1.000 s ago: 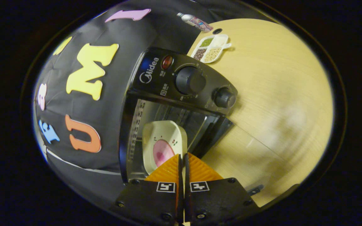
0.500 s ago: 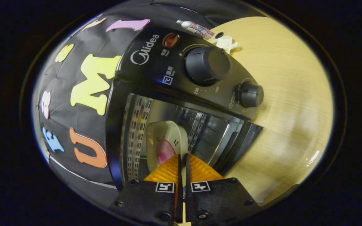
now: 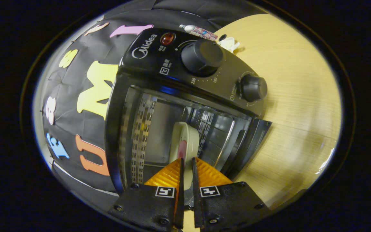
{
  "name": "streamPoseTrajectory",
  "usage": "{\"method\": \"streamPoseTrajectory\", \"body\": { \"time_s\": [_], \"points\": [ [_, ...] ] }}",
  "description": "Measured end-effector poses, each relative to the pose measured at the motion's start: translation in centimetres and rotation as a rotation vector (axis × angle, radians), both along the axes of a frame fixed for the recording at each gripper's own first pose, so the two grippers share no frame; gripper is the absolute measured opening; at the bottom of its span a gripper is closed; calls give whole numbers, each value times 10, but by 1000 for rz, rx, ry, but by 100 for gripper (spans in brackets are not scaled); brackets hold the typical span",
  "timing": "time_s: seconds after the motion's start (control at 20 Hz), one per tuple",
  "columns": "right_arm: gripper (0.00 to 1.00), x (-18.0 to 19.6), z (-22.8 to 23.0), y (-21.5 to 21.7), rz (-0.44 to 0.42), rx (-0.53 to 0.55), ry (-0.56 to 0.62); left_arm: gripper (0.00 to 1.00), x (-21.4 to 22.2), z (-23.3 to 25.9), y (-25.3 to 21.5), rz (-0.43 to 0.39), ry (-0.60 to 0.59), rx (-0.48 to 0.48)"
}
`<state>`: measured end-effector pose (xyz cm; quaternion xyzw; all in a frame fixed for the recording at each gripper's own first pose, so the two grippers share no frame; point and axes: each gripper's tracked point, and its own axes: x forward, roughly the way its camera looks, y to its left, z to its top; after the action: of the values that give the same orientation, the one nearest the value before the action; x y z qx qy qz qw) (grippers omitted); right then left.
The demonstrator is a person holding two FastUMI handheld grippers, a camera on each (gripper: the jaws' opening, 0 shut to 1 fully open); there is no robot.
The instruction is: Open the electric oven with the left hand, put the food in, and close the electric oven.
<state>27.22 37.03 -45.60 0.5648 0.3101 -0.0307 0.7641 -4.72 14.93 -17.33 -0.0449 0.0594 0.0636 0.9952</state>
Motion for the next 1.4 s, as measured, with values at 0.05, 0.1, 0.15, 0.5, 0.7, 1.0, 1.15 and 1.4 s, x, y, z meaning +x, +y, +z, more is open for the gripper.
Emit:
{"method": "streamPoseTrajectory", "body": {
  "time_s": [0.05,0.1,0.15,0.5,0.7,1.0,1.15,1.4],
  "points": [
    [9,-6,1,1,16,0,-8,95,-2,-1,-4,-11,4,-4],
    [15,-9,3,2,32,-4,-22,95,-3,0,-6,-16,-1,-5],
    [15,-14,2,-2,38,-20,-26,95,-4,1,-5,-16,-6,-6],
    [11,-10,-5,-7,127,-114,-89,95,-10,-2,-13,-9,16,-36],
    [20,-17,-7,-16,142,-201,-101,95,-5,-10,-14,-17,40,-53],
    [75,-41,13,-37,198,-399,-185,96,-4,-21,-11,-22,100,-87],
    [89,-61,33,-39,280,-459,-253,94,-1,-26,-12,-25,116,-85],
    [95,-90,73,-69,389,-634,-388,93,13,-53,-19,-20,223,-65]
  ]
}}
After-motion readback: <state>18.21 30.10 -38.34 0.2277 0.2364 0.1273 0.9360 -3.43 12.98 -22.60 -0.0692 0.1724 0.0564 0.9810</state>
